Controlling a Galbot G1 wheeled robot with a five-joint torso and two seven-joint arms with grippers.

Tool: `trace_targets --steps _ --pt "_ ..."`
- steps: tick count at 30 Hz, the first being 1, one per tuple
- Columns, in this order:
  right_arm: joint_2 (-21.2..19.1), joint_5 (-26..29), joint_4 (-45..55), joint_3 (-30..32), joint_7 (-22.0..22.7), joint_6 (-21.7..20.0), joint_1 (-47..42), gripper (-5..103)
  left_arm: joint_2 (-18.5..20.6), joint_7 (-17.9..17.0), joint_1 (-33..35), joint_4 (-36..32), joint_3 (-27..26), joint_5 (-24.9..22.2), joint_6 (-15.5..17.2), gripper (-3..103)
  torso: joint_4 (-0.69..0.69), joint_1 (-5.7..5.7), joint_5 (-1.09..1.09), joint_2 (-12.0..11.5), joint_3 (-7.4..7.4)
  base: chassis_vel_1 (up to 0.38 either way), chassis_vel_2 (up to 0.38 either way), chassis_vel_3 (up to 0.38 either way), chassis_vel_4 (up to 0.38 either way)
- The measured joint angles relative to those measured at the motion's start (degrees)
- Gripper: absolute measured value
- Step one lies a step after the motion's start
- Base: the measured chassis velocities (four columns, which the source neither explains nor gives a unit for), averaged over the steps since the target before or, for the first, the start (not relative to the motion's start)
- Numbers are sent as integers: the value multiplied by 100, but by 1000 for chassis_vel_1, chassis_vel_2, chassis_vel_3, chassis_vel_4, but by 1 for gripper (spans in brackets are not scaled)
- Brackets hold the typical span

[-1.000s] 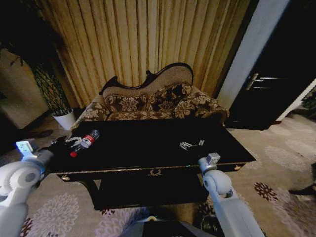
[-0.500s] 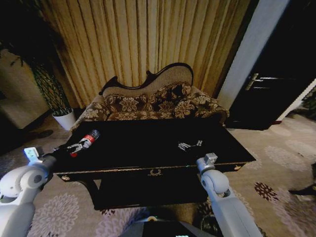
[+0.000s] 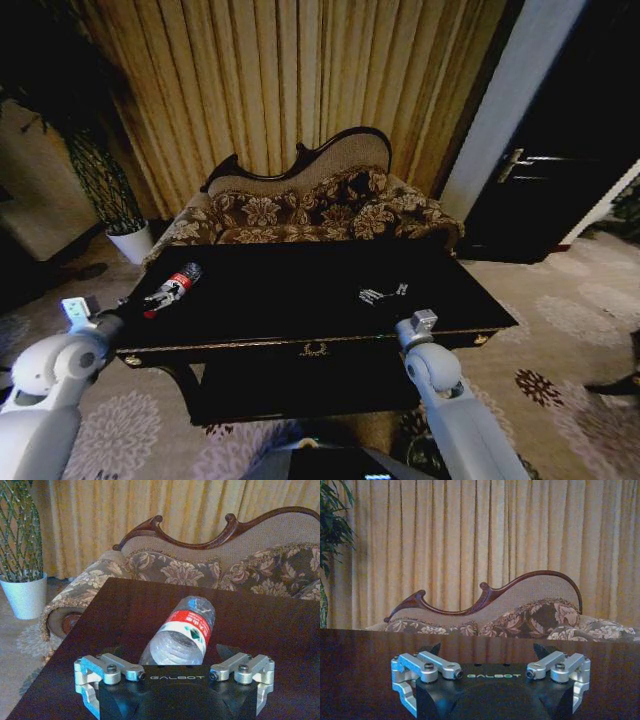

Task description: Move to the front of the table and place the trash on the table into the trash bin.

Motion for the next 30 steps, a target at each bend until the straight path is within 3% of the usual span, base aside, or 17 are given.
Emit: trace_targets --steps 22,23,24,26,28,30 --pt "-126 -95 -98 -6 0 126 70 100 -220 -24 108 -48 12 75 -2 102 0 0 0 0 0 0 0 0 0" --pt "-130 -93 -103 0 0 131 71 100 -233 -73 103 -67 30 62 -2 93 0 0 0 0 0 0 0 0 0" --pt "-130 -93 -103 0 0 131 71 100 -233 -73 103 -67 30 62 -2 93 0 0 0 0 0 0 0 0 0" --pt "-139 -92 -114 13 0 139 76 100 -246 -101 92 -93 48 44 -3 83 0 0 0 0 0 0 0 0 0" --pt "-139 -92 -117 16 0 145 77 100 -247 -101 86 -97 49 36 -4 83 0 0 0 0 0 0 0 0 0" --pt "-139 -92 -129 18 0 178 76 100 -248 -101 73 -109 52 0 -5 72 -1 0 0 0 0 0 0 0 0"
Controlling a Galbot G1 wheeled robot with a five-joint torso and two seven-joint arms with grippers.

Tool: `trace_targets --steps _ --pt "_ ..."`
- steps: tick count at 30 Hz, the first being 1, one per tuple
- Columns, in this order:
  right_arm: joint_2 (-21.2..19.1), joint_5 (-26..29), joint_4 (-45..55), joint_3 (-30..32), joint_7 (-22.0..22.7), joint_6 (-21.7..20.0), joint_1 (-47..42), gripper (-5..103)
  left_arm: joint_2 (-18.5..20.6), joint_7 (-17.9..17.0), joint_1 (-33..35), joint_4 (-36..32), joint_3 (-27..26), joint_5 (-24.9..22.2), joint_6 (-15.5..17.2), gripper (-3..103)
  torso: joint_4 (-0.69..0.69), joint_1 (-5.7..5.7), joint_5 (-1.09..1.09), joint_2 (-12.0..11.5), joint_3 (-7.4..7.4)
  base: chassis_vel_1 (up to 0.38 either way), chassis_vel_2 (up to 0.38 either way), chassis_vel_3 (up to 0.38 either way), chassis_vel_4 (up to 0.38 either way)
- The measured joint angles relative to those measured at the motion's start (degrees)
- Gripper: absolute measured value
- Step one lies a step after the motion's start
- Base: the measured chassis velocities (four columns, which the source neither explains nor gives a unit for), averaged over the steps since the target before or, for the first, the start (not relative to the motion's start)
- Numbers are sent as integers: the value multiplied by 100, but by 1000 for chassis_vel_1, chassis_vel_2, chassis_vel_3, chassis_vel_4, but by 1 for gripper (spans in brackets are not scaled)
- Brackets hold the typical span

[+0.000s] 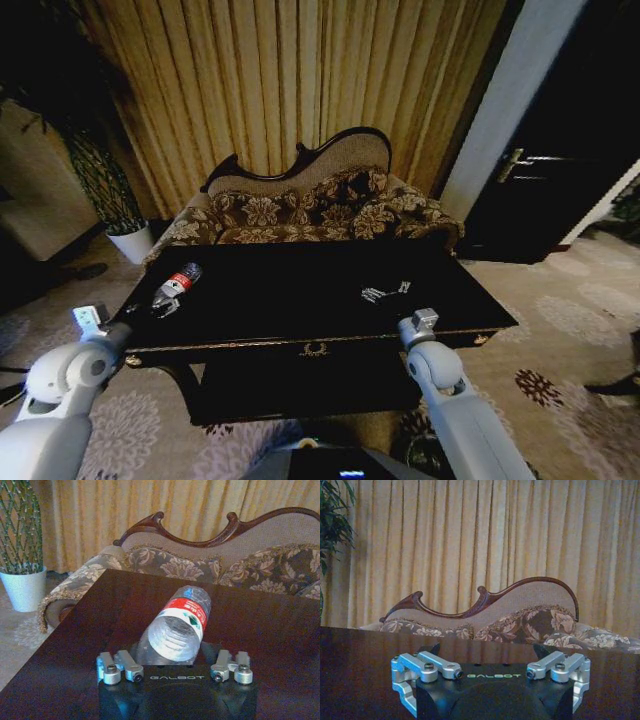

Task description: Move to the front of the table and place the trash on the table into the trash bin.

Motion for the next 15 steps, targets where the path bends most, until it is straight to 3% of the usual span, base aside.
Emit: trace_targets --steps 4,5,8,15 --pt "9 -1 -23 10 0 46 -10 100 -19 12 -2 -32 -3 -86 -1 56 0 0 0 0 0 0 0 0 0" --pt "9 -1 -23 10 0 46 -10 100 -19 12 -2 -32 -3 -86 -1 56 0 0 0 0 0 0 0 0 0" --pt "5 -1 -29 30 0 66 -18 100 -37 18 11 -59 -10 -94 -1 41 0 0 0 0 0 0 0 0 0" --pt "23 0 -29 74 0 95 -31 100 -68 85 29 -168 -51 -95 -19 28 0 0 0 0 0 0 0 0 0"
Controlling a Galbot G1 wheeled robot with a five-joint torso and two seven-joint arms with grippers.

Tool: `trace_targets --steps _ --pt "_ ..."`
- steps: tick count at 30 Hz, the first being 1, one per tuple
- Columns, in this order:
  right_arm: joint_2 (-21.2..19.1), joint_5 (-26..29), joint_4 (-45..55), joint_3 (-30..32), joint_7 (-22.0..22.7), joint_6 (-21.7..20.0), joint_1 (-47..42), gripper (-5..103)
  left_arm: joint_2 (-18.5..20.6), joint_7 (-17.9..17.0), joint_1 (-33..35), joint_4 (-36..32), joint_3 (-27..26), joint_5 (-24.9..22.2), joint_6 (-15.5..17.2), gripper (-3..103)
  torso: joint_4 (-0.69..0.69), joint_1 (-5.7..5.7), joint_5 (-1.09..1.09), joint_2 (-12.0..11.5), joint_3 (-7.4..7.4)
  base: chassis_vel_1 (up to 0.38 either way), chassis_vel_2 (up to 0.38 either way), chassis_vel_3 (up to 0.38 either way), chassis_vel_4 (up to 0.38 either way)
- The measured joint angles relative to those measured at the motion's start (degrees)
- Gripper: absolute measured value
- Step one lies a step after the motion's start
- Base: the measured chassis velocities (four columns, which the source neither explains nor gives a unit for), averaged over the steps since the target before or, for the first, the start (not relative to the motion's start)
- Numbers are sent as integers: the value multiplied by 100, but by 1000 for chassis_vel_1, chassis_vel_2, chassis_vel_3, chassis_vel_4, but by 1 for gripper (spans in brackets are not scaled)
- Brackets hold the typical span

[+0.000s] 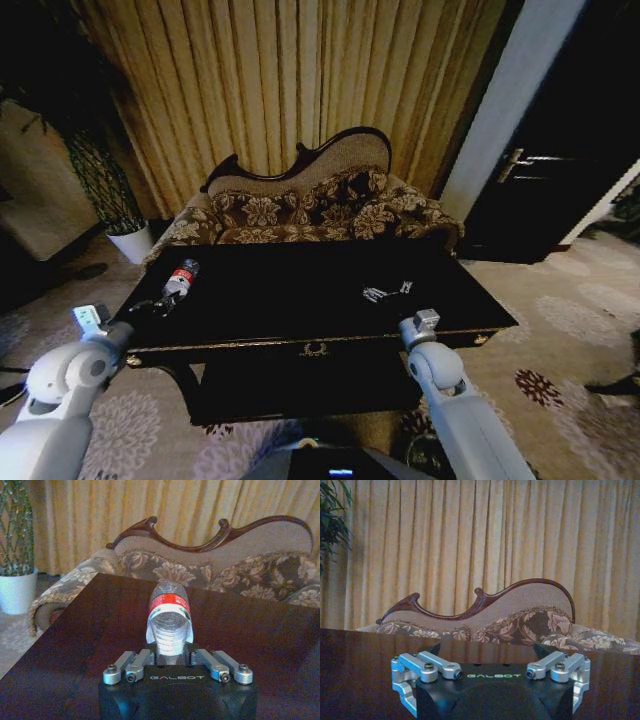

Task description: Move to the front of the table and place the trash on the table into the trash bin.

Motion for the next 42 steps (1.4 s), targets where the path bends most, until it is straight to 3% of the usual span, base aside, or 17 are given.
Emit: trace_targets --steps 4,7,8,9,10,12,13,14,16,18,20,23,25,26,29,32,42 --pt "56 9 68 20 0 10 -26 100 -43 281 29 -83 -4 147 -351 26 0 0 0 0 0 0 0 0 0" --pt "104 26 185 31 0 12 -70 100 -115 1268 35 -93 -12 917 -1196 26 1 0 0 0 0 0 0 0 0" --pt "104 26 185 31 0 12 -70 100 -115 1268 35 -93 -12 917 -1196 26 1 0 0 0 0 0 0 0 0" --pt "109 50 261 28 0 11 -110 100 -120 1774 24 -132 -10 1220 -1630 26 1 0 -1 0 0 0 0 0 0" --pt "108 73 312 18 0 11 -139 100 -118 2022 18 -173 -3 1340 -1843 26 0 0 -1 0 0 0 0 0 0" --pt "102 90 360 0 0 10 -173 100 -108 2223 15 -207 6 1429 -2033 26 0 0 -1 0 0 0 0 0 0" --pt "42 84 494 -117 0 151 -369 100 -50 2839 -1 -266 45 1653 -2596 26 1 0 1 0 0 0 0 0 0" --pt "42 84 494 -117 0 151 -369 100 -50 2839 -1 -266 45 1653 -2596 26 1 0 1 0 0 0 0 0 0" --pt "-57 57 648 -266 0 273 -726 100 76 3585 15 -288 138 1823 -3092 26 -2 0 1 0 0 0 0 0 0" --pt "-82 85 706 -301 0 286 -856 100 119 3806 21 -297 166 1871 -3195 26 -2 0 1 0 0 0 0 0 0" --pt "-117 430 910 -321 0 268 -1106 100 226 4296 34 -315 220 1995 -3434 26 -1 0 0 0 -1 0 0 0 0" --pt "-138 957 1115 -298 1 195 -1212 100 284 4504 48 -316 240 2062 -3593 26 0 -1 1 0 -1 0 0 0 0" --pt "-161 2147 1616 -232 2 -120 -1233 100 353 4995 95 -280 292 2109 -4063 26 0 0 0 0 -1 0 0 0 0" --pt "-161 2147 1616 -232 2 -120 -1233 100 353 4995 95 -280 292 2109 -4063 26 0 0 0 0 -1 0 0 0 0" --pt "-161 3289 2082 -97 2 -608 -1058 100 366 5315 177 -269 345 2161 -4423 26 2 0 -1 0 -1 0 0 0 0" --pt "-173 3859 2347 -31 3 -971 -989 100 341 5428 235 -297 343 2246 -4563 26 1 0 -1 0 -1 0 0 0 0" --pt "-93 3868 2522 -150 3 -1468 -1066 100 366 5579 433 -525 108 2097 -4714 26 0 0 1 0 0 0 0 0 0"
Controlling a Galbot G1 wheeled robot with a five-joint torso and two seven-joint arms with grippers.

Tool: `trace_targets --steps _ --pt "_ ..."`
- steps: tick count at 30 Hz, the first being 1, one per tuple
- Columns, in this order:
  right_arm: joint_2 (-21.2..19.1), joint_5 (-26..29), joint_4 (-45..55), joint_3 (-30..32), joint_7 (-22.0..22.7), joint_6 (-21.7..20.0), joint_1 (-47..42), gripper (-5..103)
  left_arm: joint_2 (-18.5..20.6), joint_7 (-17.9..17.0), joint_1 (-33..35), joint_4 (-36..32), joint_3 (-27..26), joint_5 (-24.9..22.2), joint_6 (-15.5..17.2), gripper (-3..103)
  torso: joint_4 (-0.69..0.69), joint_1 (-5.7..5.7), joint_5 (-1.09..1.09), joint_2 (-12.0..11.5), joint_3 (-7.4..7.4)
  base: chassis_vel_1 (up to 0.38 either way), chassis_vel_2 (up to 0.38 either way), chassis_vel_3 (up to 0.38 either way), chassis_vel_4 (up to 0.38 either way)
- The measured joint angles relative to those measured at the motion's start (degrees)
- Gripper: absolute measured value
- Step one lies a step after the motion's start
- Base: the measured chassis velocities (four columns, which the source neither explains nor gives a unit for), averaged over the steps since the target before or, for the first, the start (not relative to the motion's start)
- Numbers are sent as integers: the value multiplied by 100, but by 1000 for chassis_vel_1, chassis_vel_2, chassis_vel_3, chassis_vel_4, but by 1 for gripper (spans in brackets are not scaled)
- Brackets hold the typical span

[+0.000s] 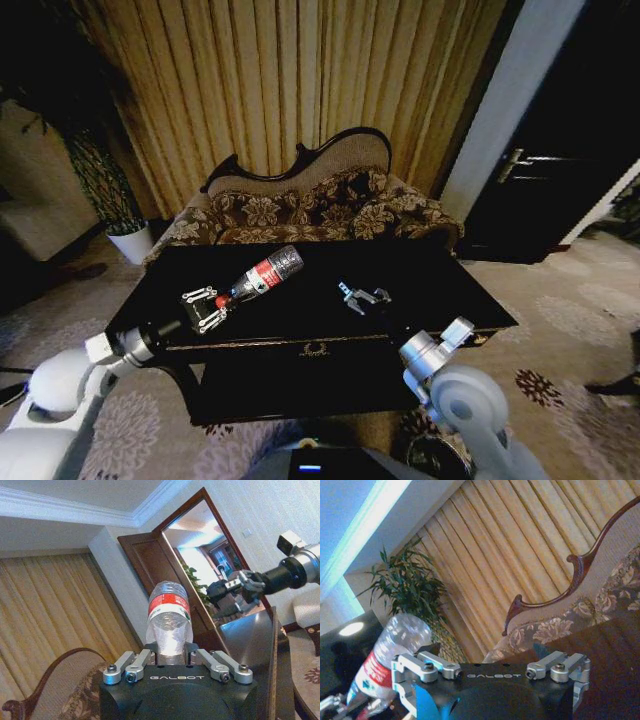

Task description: Move to the front of the table and place the trash on the table into the trash bin.

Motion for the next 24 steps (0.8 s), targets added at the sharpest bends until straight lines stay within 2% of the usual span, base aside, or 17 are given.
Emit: trace_targets --steps 15,24 --pt "-12 -33 377 51 -2 32 -293 100 -36 103 -49 -8 88 -25 46 26 0 0 -1 0 0 0 0 0 0" --pt "-172 -44 378 68 -2 43 -288 100 34 11 -228 33 298 31 128 26 -1 0 0 0 0 0 0 0 0"
